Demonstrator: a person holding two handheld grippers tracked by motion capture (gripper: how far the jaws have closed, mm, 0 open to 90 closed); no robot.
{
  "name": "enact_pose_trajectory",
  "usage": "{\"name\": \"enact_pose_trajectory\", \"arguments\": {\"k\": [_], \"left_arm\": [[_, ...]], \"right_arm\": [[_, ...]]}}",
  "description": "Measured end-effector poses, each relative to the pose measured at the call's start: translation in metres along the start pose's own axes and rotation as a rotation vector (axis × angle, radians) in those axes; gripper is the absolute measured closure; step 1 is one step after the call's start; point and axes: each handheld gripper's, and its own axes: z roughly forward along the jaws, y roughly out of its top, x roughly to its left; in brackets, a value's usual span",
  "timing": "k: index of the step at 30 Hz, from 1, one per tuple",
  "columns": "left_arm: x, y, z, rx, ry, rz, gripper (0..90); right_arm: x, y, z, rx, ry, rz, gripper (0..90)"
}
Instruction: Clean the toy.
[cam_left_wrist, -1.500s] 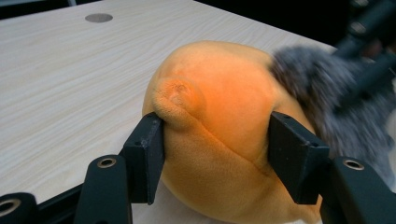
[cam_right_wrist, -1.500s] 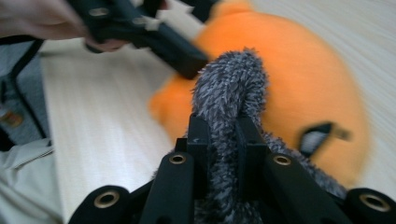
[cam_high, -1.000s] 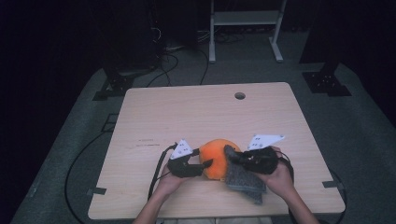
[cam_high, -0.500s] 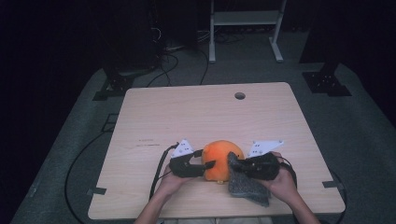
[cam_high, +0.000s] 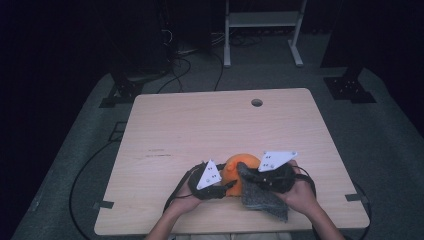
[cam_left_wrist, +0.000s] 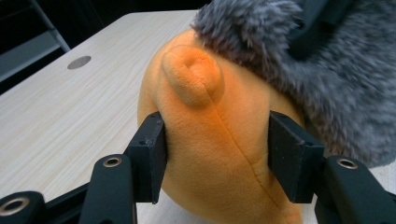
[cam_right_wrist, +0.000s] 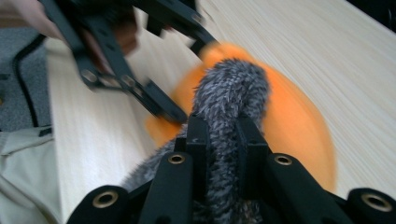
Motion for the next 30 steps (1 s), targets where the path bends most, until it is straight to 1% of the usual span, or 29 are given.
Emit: {"name": "enact_pose_trajectory", "arguments": {"k": [1, 2, 3, 5, 6, 7, 8, 9, 10, 12, 13, 15, 16, 17, 18, 19, 20, 21, 22, 23, 24, 25, 26, 27, 28, 30], "left_arm": [[0.001, -0.001, 0.000, -0.003, -0.003, -0.008, 42.8], [0.001, -0.001, 0.000, -0.003, -0.003, -0.008, 42.4], [0.000, -0.001, 0.001, -0.011, -0.009, -0.028, 41.6], [0.000, 0.000, 0.001, -0.010, -0.011, -0.028, 40.9], [0.000, -0.001, 0.000, -0.001, -0.010, -0.022, 40.9], [0.001, -0.001, 0.000, -0.005, -0.012, -0.033, 40.9], [0.001, -0.001, 0.000, -0.005, -0.012, -0.033, 40.9], [0.003, -0.003, -0.001, -0.008, -0.019, -0.048, 41.0], [0.003, -0.003, -0.001, -0.008, -0.019, -0.048, 41.0], [0.006, -0.004, -0.001, -0.007, -0.025, -0.056, 41.0], [0.006, -0.004, -0.001, -0.010, -0.026, -0.062, 41.0], [0.007, -0.005, -0.001, -0.010, -0.031, -0.069, 40.3], [0.007, -0.005, -0.001, -0.010, -0.031, -0.069, 38.5], [0.009, -0.004, -0.001, -0.006, -0.028, -0.093, 34.1], [0.012, -0.003, -0.001, 0.002, -0.033, -0.134, 30.5], [0.015, -0.001, -0.001, 0.001, -0.043, -0.172, 25.4], [0.015, -0.001, -0.001, 0.001, -0.043, -0.172, 21.5], [0.020, 0.001, -0.005, -0.034, -0.069, -0.252, 19.7], [0.021, 0.002, -0.006, -0.044, -0.075, -0.272, 19.0], [0.022, 0.003, -0.006, -0.037, -0.079, -0.283, 18.7], [0.022, 0.002, -0.004, -0.011, -0.085, -0.293, 18.5], [0.023, 0.000, -0.001, 0.022, -0.103, -0.315, 17.7], [0.024, -0.003, 0.002, 0.039, -0.119, -0.341, 17.6], [0.024, -0.005, 0.003, 0.036, -0.123, -0.349, 18.0], [0.023, -0.006, 0.002, 0.031, -0.123, -0.339, 22.9], [0.021, -0.003, -0.001, 0.029, -0.096, -0.297, 33.1]], "right_arm": [[-0.005, -0.003, -0.002, 0.000, -0.004, 0.020, 78.1], [-0.005, -0.003, -0.002, 0.000, -0.004, 0.020, 78.1], [-0.013, -0.010, -0.005, -0.026, 0.000, 0.071, 78.1], [-0.013, -0.011, -0.005, -0.035, 0.007, 0.078, 78.0], [-0.012, -0.010, -0.003, -0.054, 0.034, 0.084, 78.1], [-0.013, -0.010, -0.003, -0.053, 0.038, 0.080, 78.1], [-0.013, -0.010, -0.003, -0.053, 0.038, 0.080, 78.1], [-0.017, -0.013, -0.003, -0.049, 0.046, 0.103, 78.3], [-0.020, -0.015, -0.004, -0.049, 0.045, 0.117, 78.2], [-0.031, -0.023, -0.006, -0.051, 0.022, 0.159, 78.2], [-0.038, -0.030, -0.008, -0.057, 0.017, 0.201, 78.2], [-0.045, -0.037, -0.009, -0.059, 0.016, 0.244, 78.2], [-0.046, -0.039, -0.009, -0.054, 0.020, 0.255, 78.2], [-0.046, -0.040, -0.008, -0.053, 0.032, 0.265, 78.3], [-0.046, -0.040, -0.007, -0.053, 0.038, 0.264, 78.3], [-0.042, -0.038, -0.006, -0.044, 0.044, 0.253, 78.3], [-0.039, -0.037, -0.005, -0.042, 0.047, 0.240, 78.3], [-0.036, -0.035, -0.003, -0.042, 0.061, 0.228, 78.4], [-0.031, -0.034, -0.002, -0.041, 0.077, 0.218, 78.4], [-0.027, -0.032, 0.000, -0.036, 0.092, 0.199, 78.4], [-0.022, -0.030, 0.001, -0.031, 0.105, 0.183, 78.4], [-0.019, -0.029, 0.002, -0.027, 0.115, 0.168, 78.4], [-0.016, -0.028, 0.003, -0.022, 0.122, 0.155, 78.3], [-0.015, -0.027, 0.003, -0.017, 0.127, 0.151, 78.3], [-0.015, -0.027, 0.003, -0.015, 0.129, 0.150, 78.3], [-0.018, -0.027, 0.001, -0.022, 0.138, 0.164, 78.3]]}}
